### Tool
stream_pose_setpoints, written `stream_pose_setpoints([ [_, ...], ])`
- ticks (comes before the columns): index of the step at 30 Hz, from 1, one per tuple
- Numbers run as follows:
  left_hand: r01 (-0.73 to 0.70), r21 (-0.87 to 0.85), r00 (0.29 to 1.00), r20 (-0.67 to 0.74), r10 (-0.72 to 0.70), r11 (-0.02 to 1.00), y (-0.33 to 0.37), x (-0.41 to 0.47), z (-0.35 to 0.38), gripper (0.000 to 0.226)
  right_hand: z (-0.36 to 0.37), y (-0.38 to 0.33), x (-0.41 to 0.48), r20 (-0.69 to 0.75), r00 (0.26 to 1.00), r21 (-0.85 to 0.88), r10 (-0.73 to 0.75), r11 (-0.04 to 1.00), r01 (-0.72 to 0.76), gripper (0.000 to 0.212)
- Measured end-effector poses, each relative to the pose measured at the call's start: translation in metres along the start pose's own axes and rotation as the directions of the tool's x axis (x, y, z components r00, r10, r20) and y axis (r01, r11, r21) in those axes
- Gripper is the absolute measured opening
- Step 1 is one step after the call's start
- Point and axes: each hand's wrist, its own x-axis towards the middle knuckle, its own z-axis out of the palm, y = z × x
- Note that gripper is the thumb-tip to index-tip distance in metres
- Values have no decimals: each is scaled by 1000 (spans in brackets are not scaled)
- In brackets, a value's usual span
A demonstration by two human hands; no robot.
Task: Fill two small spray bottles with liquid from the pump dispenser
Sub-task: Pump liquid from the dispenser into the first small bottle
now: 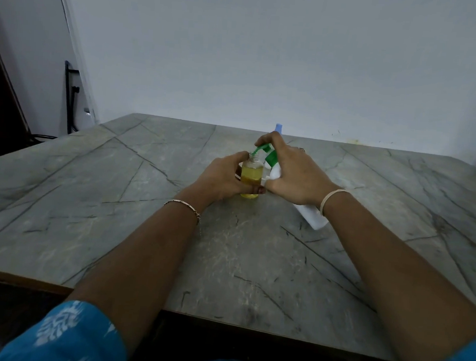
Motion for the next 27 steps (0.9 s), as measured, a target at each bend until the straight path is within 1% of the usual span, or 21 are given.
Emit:
stream_pose_setpoints([
  [4, -2, -14, 1000, -14, 2, 1000, -2, 1, 1, 69, -5, -1, -2, 18, 1000, 39, 2, 999, -3, 68],
  [9, -7, -24, 1000, -10, 7, 1000, -1, 1, 1, 73, -12, -1, -7, 101, 995, 78, 16, 997, -24, 79],
  [14, 5, -8, 1000, -7, -5, 1000, -1, 0, 1, 81, -11, -3, -5, 85, 996, 111, 28, 993, -37, 73],
  [20, -3, -27, 1000, -13, 3, 1000, -1, 0, 0, 74, -6, -6, -3, 39, 999, 106, 34, 994, -38, 66],
  [23, -4, -30, 1000, -18, 4, 1000, -2, 1, 1, 72, -7, -5, -4, 45, 998, 103, 33, 994, -38, 68],
  [27, -7, -42, 1000, -16, 7, 999, -4, 1, 1, 73, -13, -2, -8, 94, 995, 61, 16, 998, -22, 78],
])
